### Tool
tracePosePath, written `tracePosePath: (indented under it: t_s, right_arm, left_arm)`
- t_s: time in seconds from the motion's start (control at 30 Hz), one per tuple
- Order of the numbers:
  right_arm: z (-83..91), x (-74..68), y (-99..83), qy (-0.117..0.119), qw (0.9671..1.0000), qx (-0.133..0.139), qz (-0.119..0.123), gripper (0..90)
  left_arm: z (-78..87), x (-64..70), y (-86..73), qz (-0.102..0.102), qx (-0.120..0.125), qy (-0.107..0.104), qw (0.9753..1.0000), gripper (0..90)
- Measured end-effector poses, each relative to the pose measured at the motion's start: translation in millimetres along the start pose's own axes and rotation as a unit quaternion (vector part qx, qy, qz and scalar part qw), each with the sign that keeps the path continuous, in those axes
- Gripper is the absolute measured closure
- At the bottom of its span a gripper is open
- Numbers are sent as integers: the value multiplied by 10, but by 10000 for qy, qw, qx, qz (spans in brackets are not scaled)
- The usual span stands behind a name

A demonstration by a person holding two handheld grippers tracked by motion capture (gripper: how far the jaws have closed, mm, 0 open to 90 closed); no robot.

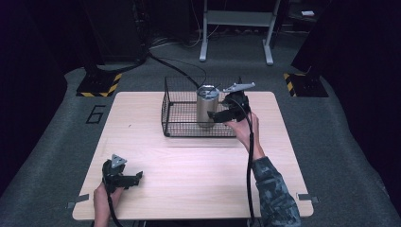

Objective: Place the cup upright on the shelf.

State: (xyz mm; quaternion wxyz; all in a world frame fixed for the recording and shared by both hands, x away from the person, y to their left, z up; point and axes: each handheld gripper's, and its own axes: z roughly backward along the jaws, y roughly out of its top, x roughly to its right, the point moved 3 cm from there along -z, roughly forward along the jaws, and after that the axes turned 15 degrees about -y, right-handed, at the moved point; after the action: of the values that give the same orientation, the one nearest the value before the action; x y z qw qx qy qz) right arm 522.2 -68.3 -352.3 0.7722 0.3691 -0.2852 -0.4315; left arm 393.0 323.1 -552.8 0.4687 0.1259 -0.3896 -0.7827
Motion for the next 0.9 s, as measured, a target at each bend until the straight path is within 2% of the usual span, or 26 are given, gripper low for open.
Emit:
tracePosePath:
  t_s: [0.23,0.3,0.4,0.43,0.53,0.73,0.9]
  right_arm:
    - [269,-3,-179,-10,9998,121,157,0]
    - [344,10,-243,-69,9996,224,124,0]
    - [454,28,-337,-121,9996,223,124,0]
    - [486,49,-369,-129,9993,252,226,0]
    - [586,71,-480,-198,9994,246,160,0]
    - [760,139,-771,-350,9990,137,233,0]
    - [850,246,-1113,-511,9986,-22,131,0]
  left_arm:
    - [-2,0,2,7,-6,-13,10000,14]
    - [-2,0,2,5,-8,-12,10000,14]
    - [-3,0,4,9,-14,-3,10000,14]
    - [3,0,5,8,-46,-10,10000,14]
    - [-1,-2,7,-1,-31,-8,10000,14]
    - [-9,3,9,35,24,-1,10000,14]
    - [-12,1,9,24,38,4,10000,13]
